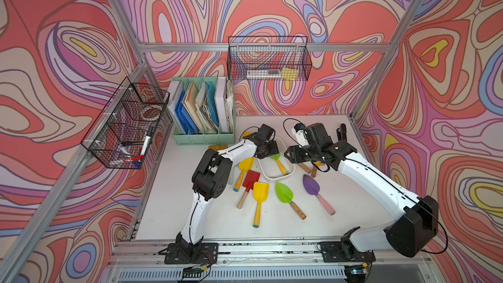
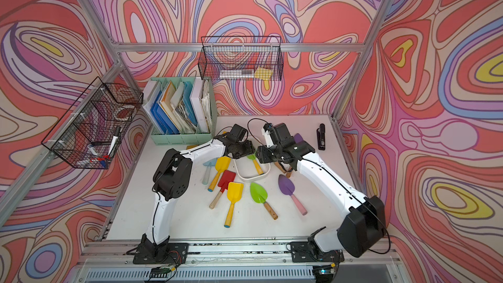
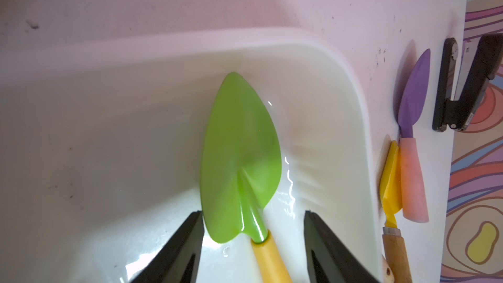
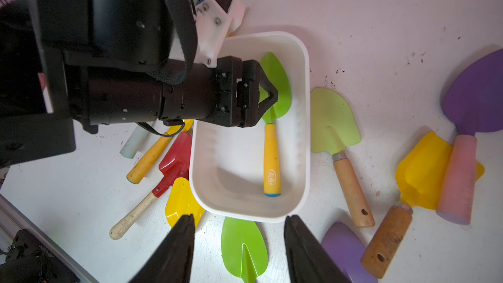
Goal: Put the shovel into the storage box
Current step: Place the shovel in the storage box.
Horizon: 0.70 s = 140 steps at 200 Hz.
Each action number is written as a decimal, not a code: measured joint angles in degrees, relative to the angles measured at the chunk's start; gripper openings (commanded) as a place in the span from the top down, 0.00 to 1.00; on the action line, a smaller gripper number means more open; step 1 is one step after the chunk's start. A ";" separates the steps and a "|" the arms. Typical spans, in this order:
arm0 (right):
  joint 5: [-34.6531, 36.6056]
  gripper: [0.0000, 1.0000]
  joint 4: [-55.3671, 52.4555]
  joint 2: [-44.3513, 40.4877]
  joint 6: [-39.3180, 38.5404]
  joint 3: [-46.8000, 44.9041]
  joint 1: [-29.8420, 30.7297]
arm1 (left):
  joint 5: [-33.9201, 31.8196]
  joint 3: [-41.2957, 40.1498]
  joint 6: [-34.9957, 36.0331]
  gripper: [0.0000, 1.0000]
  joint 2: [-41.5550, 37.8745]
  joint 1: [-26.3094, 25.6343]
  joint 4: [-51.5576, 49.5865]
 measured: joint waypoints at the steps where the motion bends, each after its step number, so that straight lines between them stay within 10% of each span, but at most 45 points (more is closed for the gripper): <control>1: 0.00 0.45 0.00 0.00 0.00 0.00 0.00 | -0.04 0.07 0.00 0.23 0.00 0.00 -0.07; 79: 7.28 0.46 -5.07 0.04 4.37 1.66 -1.40 | -3.96 3.04 3.32 0.08 -2.67 -0.07 -5.66; 140: 9.49 0.50 -7.41 3.43 6.27 -0.28 -17.73 | -2.51 -3.23 6.67 0.06 -17.42 -0.79 -2.99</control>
